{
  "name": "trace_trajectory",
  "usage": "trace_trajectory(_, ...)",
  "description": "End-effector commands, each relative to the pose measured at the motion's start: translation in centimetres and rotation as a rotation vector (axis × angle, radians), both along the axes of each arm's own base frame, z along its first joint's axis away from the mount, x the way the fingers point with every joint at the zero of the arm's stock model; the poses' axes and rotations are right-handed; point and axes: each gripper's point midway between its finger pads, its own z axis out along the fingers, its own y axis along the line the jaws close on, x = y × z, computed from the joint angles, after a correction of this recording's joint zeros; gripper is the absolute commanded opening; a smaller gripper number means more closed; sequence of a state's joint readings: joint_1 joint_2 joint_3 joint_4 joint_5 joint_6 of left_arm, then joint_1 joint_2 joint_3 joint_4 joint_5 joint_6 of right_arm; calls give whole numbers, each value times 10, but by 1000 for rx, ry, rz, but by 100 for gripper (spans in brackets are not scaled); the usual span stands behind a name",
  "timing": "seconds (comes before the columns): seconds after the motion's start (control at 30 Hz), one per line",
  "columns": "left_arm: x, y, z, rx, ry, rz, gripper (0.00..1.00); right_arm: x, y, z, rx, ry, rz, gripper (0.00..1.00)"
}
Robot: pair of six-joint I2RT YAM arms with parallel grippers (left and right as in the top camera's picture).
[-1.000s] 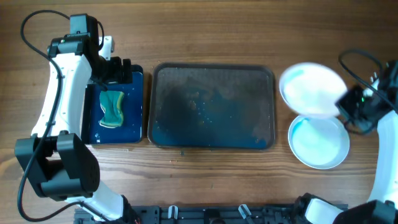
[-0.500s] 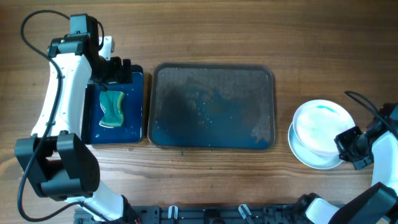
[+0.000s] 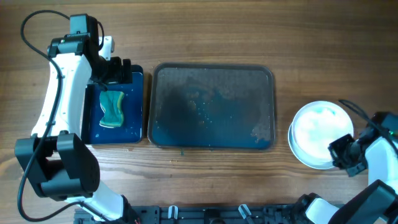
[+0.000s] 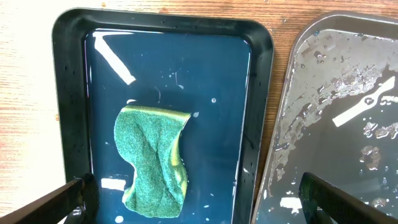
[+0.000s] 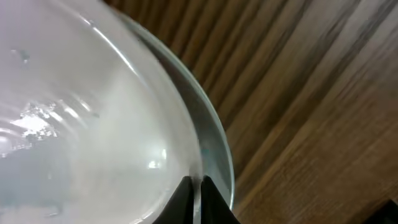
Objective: Clean dirty plates on tray and stack at the side
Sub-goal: 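Carry the third plate right and lower it onto the stack, then open right gripper and raise it off the plate stack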
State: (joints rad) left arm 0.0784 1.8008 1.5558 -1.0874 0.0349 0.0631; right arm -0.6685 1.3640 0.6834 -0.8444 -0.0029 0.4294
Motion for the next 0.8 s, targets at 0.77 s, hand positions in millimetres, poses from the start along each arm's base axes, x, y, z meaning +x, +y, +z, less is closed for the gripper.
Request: trace_trajectory(0.77,3,-3,4,-6,-14,-14,100,47,26,-7,49,-210,185,35)
